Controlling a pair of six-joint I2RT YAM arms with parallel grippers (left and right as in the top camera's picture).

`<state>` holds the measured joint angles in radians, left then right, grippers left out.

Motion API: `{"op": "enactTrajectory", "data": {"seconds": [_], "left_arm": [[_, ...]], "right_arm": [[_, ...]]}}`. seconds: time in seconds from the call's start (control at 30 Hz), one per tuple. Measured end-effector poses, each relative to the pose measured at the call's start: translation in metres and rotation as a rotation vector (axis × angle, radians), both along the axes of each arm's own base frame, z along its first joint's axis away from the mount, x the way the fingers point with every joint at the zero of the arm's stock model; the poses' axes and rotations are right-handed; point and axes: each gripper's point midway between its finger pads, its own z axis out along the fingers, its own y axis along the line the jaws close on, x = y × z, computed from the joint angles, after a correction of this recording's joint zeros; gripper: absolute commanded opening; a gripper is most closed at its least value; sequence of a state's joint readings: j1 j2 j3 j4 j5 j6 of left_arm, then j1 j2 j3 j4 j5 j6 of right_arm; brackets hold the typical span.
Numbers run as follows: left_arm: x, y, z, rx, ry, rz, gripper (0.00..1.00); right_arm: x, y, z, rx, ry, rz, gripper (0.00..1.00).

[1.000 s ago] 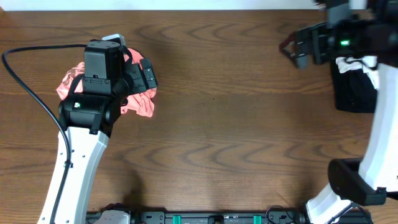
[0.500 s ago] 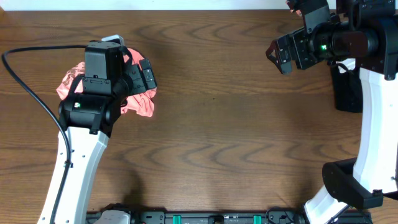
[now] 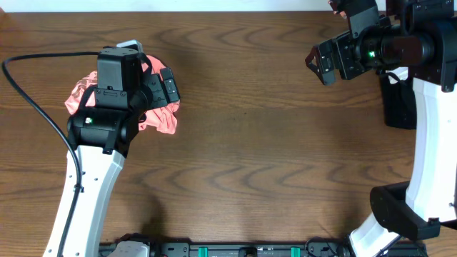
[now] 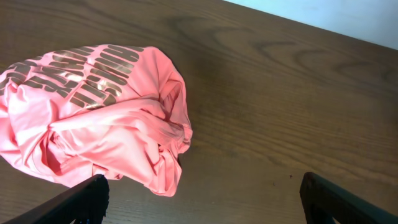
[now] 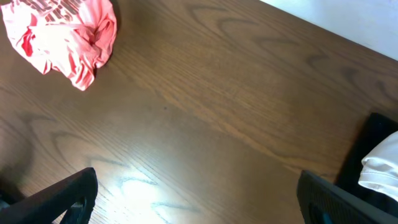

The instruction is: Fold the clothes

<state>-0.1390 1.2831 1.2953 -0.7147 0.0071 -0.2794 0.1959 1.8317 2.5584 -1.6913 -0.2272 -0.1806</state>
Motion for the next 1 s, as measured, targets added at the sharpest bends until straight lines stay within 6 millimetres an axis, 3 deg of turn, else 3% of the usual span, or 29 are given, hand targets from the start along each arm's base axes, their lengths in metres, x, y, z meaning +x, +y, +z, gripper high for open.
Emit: {"op": "enactTrajectory", "data": {"seconds": [0.13, 0.27, 0.37, 0.47, 0.57, 0.73, 0.9, 1.0], "left_arm": [[0.000, 0.000, 0.000, 0.000, 0.000, 0.000, 0.98], [0.000, 0.001, 0.000, 0.002, -0.001, 0.002, 0.98], [0.000, 0.001, 0.000, 0.005, -0.001, 0.006, 0.98], [0.000, 0.002, 0.000, 0.006, -0.001, 0.006, 0.98], [0.000, 0.002, 0.001, 0.005, -0.002, 0.006, 0.98], [0.000, 0.002, 0.001, 0.006, -0.001, 0.006, 0.98], [0.000, 0.002, 0.001, 0.006, -0.002, 0.007, 0.98], [0.000, 0.002, 0.001, 0.006, -0.002, 0.007, 0.98]], "right_arm": [[-0.003, -0.002, 0.009, 0.004, -0.054, -0.010, 0.99], [-0.009, -0.011, 0.034, 0.018, -0.231, -0.039, 0.99], [-0.019, -0.025, 0.058, 0.049, -0.430, -0.080, 0.99], [-0.031, -0.044, 0.061, 0.063, -0.575, -0.136, 0.99], [-0.043, -0.061, 0.037, 0.062, -0.649, -0.189, 0.99], [-0.055, -0.082, -0.031, 0.070, -0.696, -0.272, 0.99], [-0.076, -0.088, -0.100, 0.085, -0.743, -0.304, 0.99], [-0.086, -0.088, -0.130, 0.107, -0.787, -0.313, 0.99]]}}
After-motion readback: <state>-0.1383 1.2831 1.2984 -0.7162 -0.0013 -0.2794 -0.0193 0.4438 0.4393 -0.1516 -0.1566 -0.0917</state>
